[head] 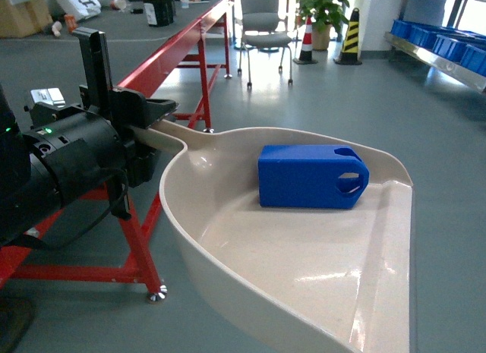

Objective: Place part in tray to right shelf

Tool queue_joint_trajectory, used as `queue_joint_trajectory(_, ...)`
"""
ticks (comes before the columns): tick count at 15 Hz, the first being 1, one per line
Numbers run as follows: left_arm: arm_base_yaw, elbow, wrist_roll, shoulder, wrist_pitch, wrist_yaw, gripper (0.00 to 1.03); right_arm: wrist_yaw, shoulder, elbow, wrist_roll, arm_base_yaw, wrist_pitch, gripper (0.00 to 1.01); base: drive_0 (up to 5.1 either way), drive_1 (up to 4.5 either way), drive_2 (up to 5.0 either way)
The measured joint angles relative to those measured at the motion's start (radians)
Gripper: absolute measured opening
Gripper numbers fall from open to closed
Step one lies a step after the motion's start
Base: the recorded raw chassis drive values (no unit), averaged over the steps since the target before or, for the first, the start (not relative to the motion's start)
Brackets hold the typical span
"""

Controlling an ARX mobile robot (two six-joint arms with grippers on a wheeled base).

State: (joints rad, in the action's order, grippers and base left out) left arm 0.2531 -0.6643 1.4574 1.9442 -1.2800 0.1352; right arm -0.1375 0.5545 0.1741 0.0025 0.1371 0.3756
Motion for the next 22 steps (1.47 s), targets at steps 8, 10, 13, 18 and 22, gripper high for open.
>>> queue_joint_trajectory(8, -0.007, 0.004, 0.001, 0.004, 0.002, -0.01, 0.12, 0.0, 0.0, -0.003, 0.0, -0.001, -0.003, 0.98, 4.8, -2.68, -2.7)
queue_joint_trajectory(10, -0.004, 0.003, -0.001, 0.004, 0.002, -0.001, 0.12, 0.0, -0.001, -0.003, 0.0, 0.0, -0.001, 0.98, 4.8, -2.6, -2.6)
queue_joint_trajectory(13, 0.016, 0.003, 0.002, 0.004, 0.0, 0.014, 0.12, -0.003, 0.0, -0.003, 0.0, 0.0, -0.001, 0.98, 4.8, -2.6, -2.6)
queue_joint_trajectory(18, 0.001, 0.003, 0.001, 0.004, 0.0, 0.003, 0.12, -0.003, -0.006, -0.003, 0.0, 0.0, -0.001, 0.98, 4.8, -2.6, -2.6)
queue_joint_trajectory(22, 0.001, 0.003, 0.0, 0.004, 0.003, 0.003, 0.12, -0.002, -0.004, -0.003, 0.0, 0.0, -0.002, 0.98, 4.8, -2.6, -2.6)
